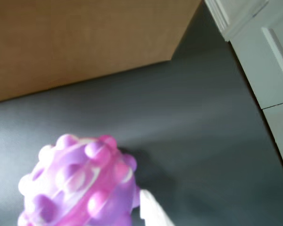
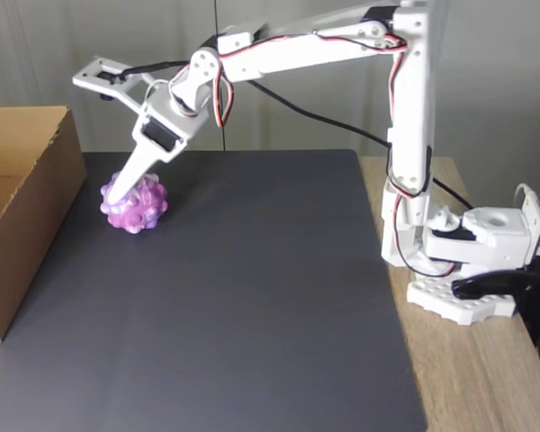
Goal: Grasp a ball and put it in the box.
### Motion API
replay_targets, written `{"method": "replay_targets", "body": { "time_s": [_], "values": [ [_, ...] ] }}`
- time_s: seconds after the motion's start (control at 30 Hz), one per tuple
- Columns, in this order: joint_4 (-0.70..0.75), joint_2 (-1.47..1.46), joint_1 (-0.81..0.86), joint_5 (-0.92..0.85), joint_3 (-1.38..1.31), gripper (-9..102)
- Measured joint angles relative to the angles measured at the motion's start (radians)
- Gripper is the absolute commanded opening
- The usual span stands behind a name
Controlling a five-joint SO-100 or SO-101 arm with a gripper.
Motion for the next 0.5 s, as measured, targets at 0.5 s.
{"method": "replay_targets", "body": {
  "time_s": [0.5],
  "values": [
    [-0.025,-0.127,0.005,0.011,-0.054,43]
  ]
}}
